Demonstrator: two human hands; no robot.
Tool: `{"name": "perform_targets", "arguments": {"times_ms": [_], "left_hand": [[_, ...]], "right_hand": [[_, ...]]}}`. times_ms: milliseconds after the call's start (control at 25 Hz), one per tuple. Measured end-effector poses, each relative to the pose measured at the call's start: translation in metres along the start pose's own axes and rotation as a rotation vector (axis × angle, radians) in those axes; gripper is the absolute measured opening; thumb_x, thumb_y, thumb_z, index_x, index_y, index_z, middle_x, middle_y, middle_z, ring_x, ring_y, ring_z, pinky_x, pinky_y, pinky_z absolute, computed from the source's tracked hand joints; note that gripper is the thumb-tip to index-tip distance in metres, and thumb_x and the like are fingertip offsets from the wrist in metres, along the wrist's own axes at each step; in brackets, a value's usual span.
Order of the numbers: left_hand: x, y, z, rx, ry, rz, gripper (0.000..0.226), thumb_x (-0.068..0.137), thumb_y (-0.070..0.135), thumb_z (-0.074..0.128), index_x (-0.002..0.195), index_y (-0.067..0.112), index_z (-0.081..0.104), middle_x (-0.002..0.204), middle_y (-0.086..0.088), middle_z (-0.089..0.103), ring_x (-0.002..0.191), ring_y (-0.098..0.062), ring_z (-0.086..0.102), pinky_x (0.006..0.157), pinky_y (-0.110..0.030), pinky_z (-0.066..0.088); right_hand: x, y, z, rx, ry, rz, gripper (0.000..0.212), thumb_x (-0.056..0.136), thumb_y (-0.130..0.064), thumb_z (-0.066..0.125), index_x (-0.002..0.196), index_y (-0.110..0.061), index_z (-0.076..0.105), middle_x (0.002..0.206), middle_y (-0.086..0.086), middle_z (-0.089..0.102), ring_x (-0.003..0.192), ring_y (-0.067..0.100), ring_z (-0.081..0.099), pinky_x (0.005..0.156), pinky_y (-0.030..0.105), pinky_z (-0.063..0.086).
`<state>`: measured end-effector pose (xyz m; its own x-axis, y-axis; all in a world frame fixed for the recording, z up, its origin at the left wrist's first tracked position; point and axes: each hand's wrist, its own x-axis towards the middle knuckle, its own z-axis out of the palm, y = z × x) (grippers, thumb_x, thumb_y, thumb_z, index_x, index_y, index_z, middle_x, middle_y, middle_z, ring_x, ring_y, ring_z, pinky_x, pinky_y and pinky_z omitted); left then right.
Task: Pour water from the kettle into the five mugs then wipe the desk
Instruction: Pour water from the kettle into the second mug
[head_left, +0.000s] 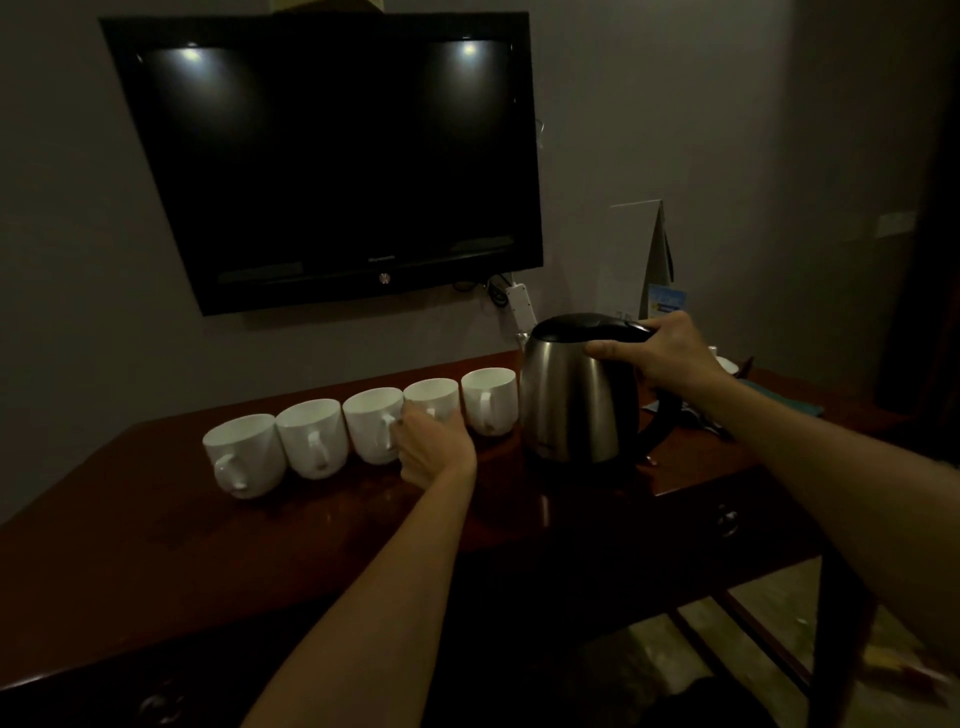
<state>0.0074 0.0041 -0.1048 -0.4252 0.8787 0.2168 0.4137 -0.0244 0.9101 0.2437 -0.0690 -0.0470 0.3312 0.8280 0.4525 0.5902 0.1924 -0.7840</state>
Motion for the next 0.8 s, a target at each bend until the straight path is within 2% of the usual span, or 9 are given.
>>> {"name": "perform_targets", "arguments": {"times_ms": [120,240,440,560,640,720,800], "left_hand": [[0.001,0.002,0.003,-0.037,-0.013,-0.054,0.059,0.091,0.024,0.066,0.144,0.016,0.041,0.138,-0.009,0.052,0.124,-0.028,0.052,0.094,-0.045,0.045],[0.005,0.003,0.005,-0.023,-0.032,-0.06,0.061,0.091,0.025,0.066,0.145,0.014,0.039,0.139,-0.01,0.052,0.124,-0.028,0.052,0.091,-0.042,0.046],[0.009,-0.002,-0.004,0.043,-0.089,-0.039,0.069,0.084,0.038,0.072,0.142,0.013,0.042,0.136,-0.01,0.054,0.124,-0.029,0.051,0.092,-0.043,0.042],[0.011,-0.009,-0.016,0.11,-0.122,-0.027,0.064,0.078,0.048,0.075,0.128,0.014,0.055,0.124,-0.009,0.061,0.116,-0.029,0.056,0.085,-0.042,0.042],[0.016,-0.016,-0.024,0.141,-0.163,0.005,0.056,0.074,0.053,0.077,0.111,0.014,0.063,0.109,-0.006,0.066,0.1,-0.024,0.06,0.073,-0.037,0.042],[0.022,-0.021,-0.034,0.178,-0.238,0.074,0.049,0.07,0.057,0.078,0.094,0.015,0.067,0.093,-0.003,0.069,0.084,-0.018,0.06,0.065,-0.033,0.041],[0.029,-0.023,-0.045,0.206,-0.324,0.121,0.046,0.069,0.058,0.078,0.083,0.016,0.065,0.082,-0.001,0.067,0.077,-0.015,0.059,0.063,-0.032,0.044]], "right_hand": [[0.002,0.002,0.0,-0.001,0.004,0.005,0.042,0.071,-0.041,0.083,0.086,-0.003,0.073,0.081,0.008,0.073,0.073,0.018,0.07,0.064,0.029,0.054],[0.003,0.003,0.0,-0.021,0.0,-0.01,0.046,0.071,-0.042,0.083,0.086,0.0,0.073,0.082,0.012,0.073,0.077,0.025,0.072,0.073,0.04,0.059],[0.002,0.001,0.0,-0.02,0.004,-0.01,0.039,0.074,-0.039,0.083,0.082,-0.003,0.072,0.08,0.01,0.072,0.076,0.024,0.071,0.072,0.037,0.058],[0.001,-0.003,-0.001,-0.001,-0.013,0.029,0.038,0.072,-0.039,0.084,0.082,-0.004,0.071,0.081,0.009,0.072,0.076,0.022,0.071,0.068,0.033,0.057],[0.0,-0.005,-0.002,0.011,-0.021,0.073,0.041,0.069,-0.039,0.086,0.085,-0.004,0.072,0.081,0.007,0.073,0.076,0.019,0.071,0.066,0.03,0.055],[-0.006,-0.009,-0.005,0.035,-0.034,0.095,0.046,0.064,-0.042,0.087,0.086,-0.004,0.073,0.079,0.005,0.074,0.072,0.015,0.071,0.06,0.025,0.052],[-0.013,-0.014,-0.01,0.061,-0.064,0.105,0.048,0.063,-0.042,0.087,0.088,-0.003,0.073,0.074,0.003,0.074,0.063,0.01,0.07,0.052,0.02,0.05]]}}
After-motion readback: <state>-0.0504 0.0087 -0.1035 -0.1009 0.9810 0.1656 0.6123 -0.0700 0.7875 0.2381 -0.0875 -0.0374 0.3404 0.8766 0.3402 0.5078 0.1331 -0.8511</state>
